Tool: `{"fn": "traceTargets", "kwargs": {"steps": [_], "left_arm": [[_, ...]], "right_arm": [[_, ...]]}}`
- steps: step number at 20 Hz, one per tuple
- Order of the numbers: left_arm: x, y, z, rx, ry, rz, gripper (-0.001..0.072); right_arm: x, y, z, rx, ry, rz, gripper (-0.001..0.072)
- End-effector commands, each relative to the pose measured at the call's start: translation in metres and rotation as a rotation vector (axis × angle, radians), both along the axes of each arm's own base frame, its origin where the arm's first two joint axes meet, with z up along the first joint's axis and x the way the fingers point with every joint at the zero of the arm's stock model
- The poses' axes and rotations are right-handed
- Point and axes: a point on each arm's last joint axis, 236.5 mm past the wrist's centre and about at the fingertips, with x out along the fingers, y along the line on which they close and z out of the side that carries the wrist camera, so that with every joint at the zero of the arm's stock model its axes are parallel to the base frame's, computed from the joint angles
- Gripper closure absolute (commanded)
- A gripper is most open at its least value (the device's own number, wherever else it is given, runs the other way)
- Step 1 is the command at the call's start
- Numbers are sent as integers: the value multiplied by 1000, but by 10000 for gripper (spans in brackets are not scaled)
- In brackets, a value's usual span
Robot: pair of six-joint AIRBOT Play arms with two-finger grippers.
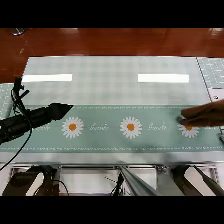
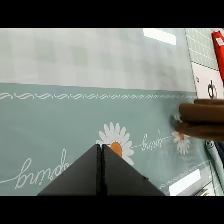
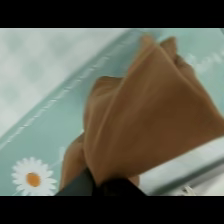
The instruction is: Fold the shirts.
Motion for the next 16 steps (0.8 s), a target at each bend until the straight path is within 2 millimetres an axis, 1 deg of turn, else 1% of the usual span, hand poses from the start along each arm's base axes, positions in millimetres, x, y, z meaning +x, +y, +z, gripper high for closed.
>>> {"fn": "traceTargets", "kwargs": {"steps": [1, 4, 5, 6, 7, 8, 9, 10, 11, 12, 13, 14, 15, 16], "left_arm": [[0, 0, 0, 0, 1, 0, 677], [0, 0, 0, 0, 0, 1, 677], [1, 0, 0, 1, -1, 2, 677], [1, 1, 0, 1, -2, 4, 677], [1, 1, 0, 0, -2, 4, 677], [1, 1, 0, 1, -2, 4, 677], [1, 1, 0, 1, -2, 4, 677], [7, 5, 2, 4, -20, 34, 677], [18, 13, 8, 20, -63, 75, 677], [30, 24, 16, 40, -111, 115, 677], [41, 33, 31, 44, -144, 151, 678], [53, 40, 49, 45, -171, 169, 678], [63, 41, 68, 45, -196, 165, 678], [76, 39, 92, 46, -228, 145, 678]], "right_arm": [[-83, -32, -33, -118, 185, -240, 682], [-160, -53, -43, -267, 347, -439, 681], [-179, -56, -46, -301, 387, -485, 678], [-191, -53, -53, -305, 415, -516, 652], [-196, -50, -60, -295, 427, -525, 452], [-196, -47, -68, -281, 436, -510, 204], [-193, -47, -72, -273, 439, -487, 124], [-189, -51, -72, -273, 435, -479, 125], [-179, -54, -72, -270, 408, -459, 125], [-157, -54, -69, -249, 334, -405, 148], [-125, -52, -63, -222, 216, -340, 241], [-80, -45, -49, -183, 44, -255, 426], [-32, -31, -27, -136, -148, -149, 659], [18, -11, 6, -80, -365, -44, 680]]}}
